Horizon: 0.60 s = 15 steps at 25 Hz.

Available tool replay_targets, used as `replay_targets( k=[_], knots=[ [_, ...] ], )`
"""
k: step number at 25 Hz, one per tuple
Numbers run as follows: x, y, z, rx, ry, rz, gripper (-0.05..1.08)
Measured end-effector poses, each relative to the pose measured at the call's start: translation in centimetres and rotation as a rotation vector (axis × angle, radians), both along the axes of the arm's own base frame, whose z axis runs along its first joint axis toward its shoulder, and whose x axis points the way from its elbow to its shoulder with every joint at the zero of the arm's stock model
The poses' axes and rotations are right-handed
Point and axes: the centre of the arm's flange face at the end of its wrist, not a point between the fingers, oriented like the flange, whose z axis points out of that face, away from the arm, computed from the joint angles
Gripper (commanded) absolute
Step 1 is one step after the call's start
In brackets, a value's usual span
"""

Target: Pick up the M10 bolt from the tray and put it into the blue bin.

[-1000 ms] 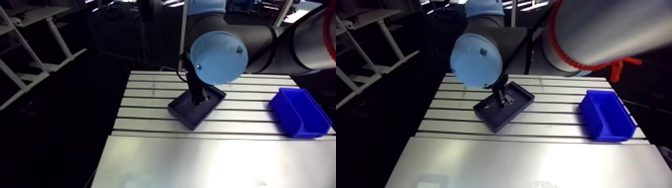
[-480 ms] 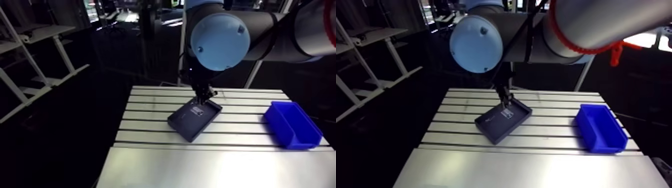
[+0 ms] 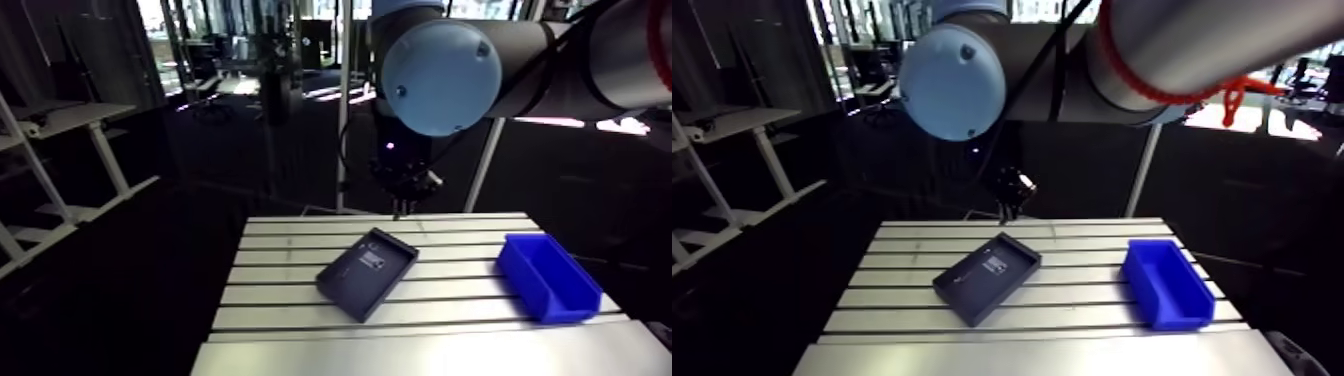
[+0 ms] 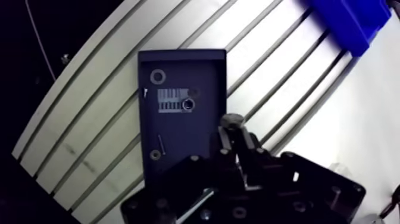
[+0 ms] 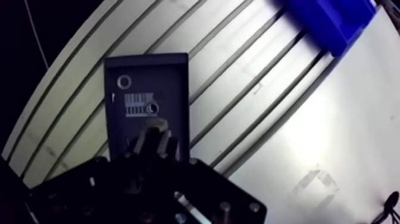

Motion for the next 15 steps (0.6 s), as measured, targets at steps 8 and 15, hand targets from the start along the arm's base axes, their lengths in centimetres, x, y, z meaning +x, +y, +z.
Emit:
replay_targets(
  k=[8,15],
  knots=[
    [-0.2,3.8,4.6,0.006,-0.106,0.187,1.08],
    [-0.7,5.9,7.4,0.027,-0.161,0.475,1.08]
  ],
)
